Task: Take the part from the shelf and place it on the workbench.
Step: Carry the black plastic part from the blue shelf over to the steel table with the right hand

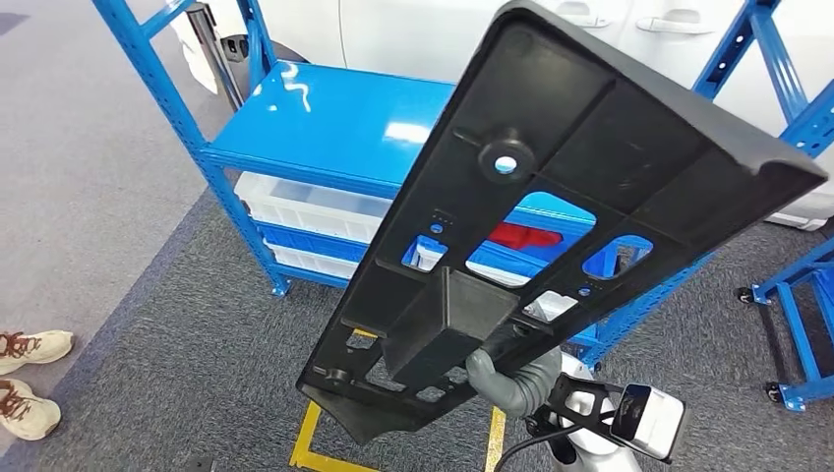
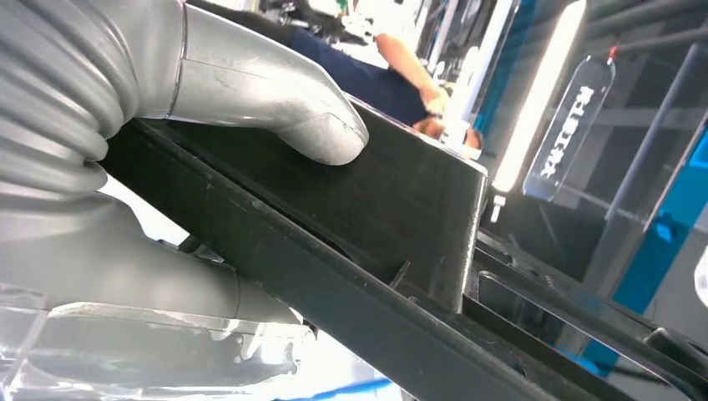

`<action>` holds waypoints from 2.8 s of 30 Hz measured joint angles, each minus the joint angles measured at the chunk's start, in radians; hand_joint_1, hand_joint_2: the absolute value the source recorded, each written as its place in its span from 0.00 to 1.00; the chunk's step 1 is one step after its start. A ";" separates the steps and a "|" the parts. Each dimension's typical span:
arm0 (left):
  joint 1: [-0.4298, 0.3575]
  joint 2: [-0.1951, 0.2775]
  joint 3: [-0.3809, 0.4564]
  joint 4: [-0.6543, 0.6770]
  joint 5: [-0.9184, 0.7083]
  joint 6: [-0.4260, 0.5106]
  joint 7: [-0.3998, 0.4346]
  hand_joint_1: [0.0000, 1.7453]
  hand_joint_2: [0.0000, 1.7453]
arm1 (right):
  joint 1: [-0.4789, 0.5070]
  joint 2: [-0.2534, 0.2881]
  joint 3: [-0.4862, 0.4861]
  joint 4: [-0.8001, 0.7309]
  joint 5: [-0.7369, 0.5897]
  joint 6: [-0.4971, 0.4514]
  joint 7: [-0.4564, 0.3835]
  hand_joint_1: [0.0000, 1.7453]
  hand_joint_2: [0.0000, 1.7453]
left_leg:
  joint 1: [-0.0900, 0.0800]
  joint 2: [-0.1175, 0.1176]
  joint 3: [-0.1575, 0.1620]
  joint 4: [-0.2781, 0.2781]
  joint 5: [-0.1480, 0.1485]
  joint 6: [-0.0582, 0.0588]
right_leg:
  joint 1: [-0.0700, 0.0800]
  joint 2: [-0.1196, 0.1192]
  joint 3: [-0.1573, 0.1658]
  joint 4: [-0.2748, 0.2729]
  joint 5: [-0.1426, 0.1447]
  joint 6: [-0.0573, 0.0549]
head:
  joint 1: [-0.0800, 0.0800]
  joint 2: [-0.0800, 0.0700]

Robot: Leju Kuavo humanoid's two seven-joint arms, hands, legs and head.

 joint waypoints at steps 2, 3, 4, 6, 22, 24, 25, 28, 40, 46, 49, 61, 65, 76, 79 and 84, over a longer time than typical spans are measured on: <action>-0.001 0.000 0.000 0.000 -0.001 -0.004 -0.002 0.00 1.00 | -0.001 -0.006 0.002 0.000 0.001 0.005 -0.006 1.00 1.00 | -0.010 0.010 0.014 -0.040 0.003 0.017 | 0.004 -0.016 0.001 -0.002 0.000 0.011 | 0.000 0.000; 0.001 0.000 0.000 0.000 -0.002 -0.004 -0.002 0.00 1.00 | -0.002 -0.009 0.004 0.000 0.003 0.009 -0.007 1.00 1.00 | -0.011 -0.001 0.011 -0.042 0.007 0.025 | 0.005 -0.024 0.002 -0.003 0.001 0.017 | 0.000 0.000; 0.003 0.001 0.001 0.000 -0.002 -0.004 -0.002 0.00 1.00 | -0.002 -0.012 0.007 -0.001 0.006 0.013 -0.007 1.00 1.00 | -0.009 -0.010 0.011 -0.045 0.010 0.031 | 0.003 -0.025 0.002 -0.003 -0.001 0.023 | 0.000 0.000; 0.004 0.001 0.003 0.000 -0.003 0.001 -0.004 0.00 1.00 | 0.000 -0.020 0.012 -0.005 0.012 0.021 -0.009 1.00 1.00 | -0.004 -0.029 0.012 -0.055 0.018 0.045 | 0.000 0.012 -0.010 0.030 -0.028 0.030 | 0.000 0.000; 0.029 0.004 0.025 0.001 -0.033 0.006 0.001 0.00 1.00 | 0.224 -0.034 -0.036 -0.247 0.039 0.164 -0.012 1.00 1.00 | -0.010 -0.132 -0.039 0.035 -0.028 0.010 | -0.008 0.102 -0.015 0.005 0.010 -0.004 | 0.000 0.000; 0.024 0.011 0.023 0.001 -0.053 -0.018 -0.005 0.00 1.00 | 0.220 -0.029 -0.048 -0.266 0.041 0.143 -0.012 1.00 1.00 | -0.006 -0.073 -0.099 0.165 -0.095 -0.002 | -0.006 0.073 -0.013 0.004 0.009 -0.009 | 0.000 0.000; 0.022 0.017 0.021 0.001 -0.064 -0.032 -0.008 0.00 1.00 | 0.216 -0.029 -0.053 -0.271 0.042 0.125 -0.012 1.00 1.00 | -0.002 -0.062 -0.126 0.223 -0.118 -0.006 | -0.005 0.058 -0.013 0.004 0.008 -0.009 | 0.000 0.000; 0.020 0.037 0.014 0.001 -0.085 -0.069 -0.013 0.00 1.00 | 0.199 -0.033 -0.066 -0.281 0.022 0.088 -0.012 1.00 1.00 | 0.004 -0.043 -0.097 0.182 -0.077 -0.010 | -0.005 0.015 -0.010 0.005 0.005 -0.006 | 0.000 0.000; 0.006 0.060 0.014 0.001 -0.080 -0.094 -0.027 0.00 1.00 | 0.155 -0.013 -0.124 -0.233 0.007 0.171 -0.010 1.00 1.00 | -0.007 -0.069 0.022 -0.058 0.015 0.056 | -0.003 0.076 -0.101 0.238 -0.130 0.031 | 0.000 0.000; 0.010 0.046 0.020 0.001 -0.104 -0.113 -0.015 0.00 1.00 | 0.148 0.024 -0.110 -0.197 0.053 0.074 -0.009 1.00 1.00 | -0.008 -0.163 0.011 -0.030 0.005 0.044 | -0.012 0.146 -0.040 0.058 0.001 0.029 | 0.000 0.000; 0.011 0.041 0.020 0.001 -0.123 -0.128 -0.012 0.00 1.00 | 0.135 0.029 -0.085 -0.188 0.061 -0.002 -0.009 1.00 1.00 | -0.002 -0.197 -0.007 -0.023 0.006 0.025 | -0.009 0.152 -0.031 0.026 0.005 0.022 | 0.000 0.000; 0.012 0.035 0.025 0.001 -0.118 -0.135 0.048 0.00 1.00 | 0.068 0.036 0.019 -0.148 0.013 -0.031 -0.008 1.00 1.00 | -0.008 0.002 -0.027 0.024 -0.004 0.012 | 0.003 -0.018 -0.001 0.010 -0.009 0.002 | 0.000 0.000; 0.019 0.036 0.026 0.001 -0.125 -0.125 0.052 0.00 1.00 | 0.074 0.036 0.029 -0.143 0.017 -0.039 -0.008 1.00 1.00 | -0.016 -0.003 -0.004 -0.032 0.007 0.041 | 0.007 -0.054 0.010 0.004 -0.015 0.023 | 0.000 0.000; 0.018 0.016 0.027 0.001 -0.140 -0.118 0.055 0.00 1.00 | 0.102 0.034 0.031 -0.133 0.031 -0.037 -0.009 1.00 1.00 | -0.011 -0.154 0.007 -0.033 0.013 0.055 | -0.004 0.131 -0.062 0.089 -0.005 0.030 | 0.000 0.000; 0.019 0.010 0.028 0.001 -0.139 -0.126 0.055 0.00 1.00 | 0.104 0.034 0.031 -0.133 0.035 -0.036 -0.009 1.00 1.00 | -0.006 -0.189 -0.005 -0.024 0.008 0.037 | -0.002 0.155 -0.034 0.018 0.013 0.026 | 0.000 0.000; 0.023 0.004 0.031 0.002 -0.139 -0.132 0.055 0.00 1.00 | 0.105 0.036 0.031 -0.134 0.041 -0.036 -0.010 1.00 1.00 | -0.003 -0.105 -0.059 0.085 -0.055 0.014 | 0.000 0.088 -0.016 -0.005 0.019 -0.002 | 0.000 0.000</action>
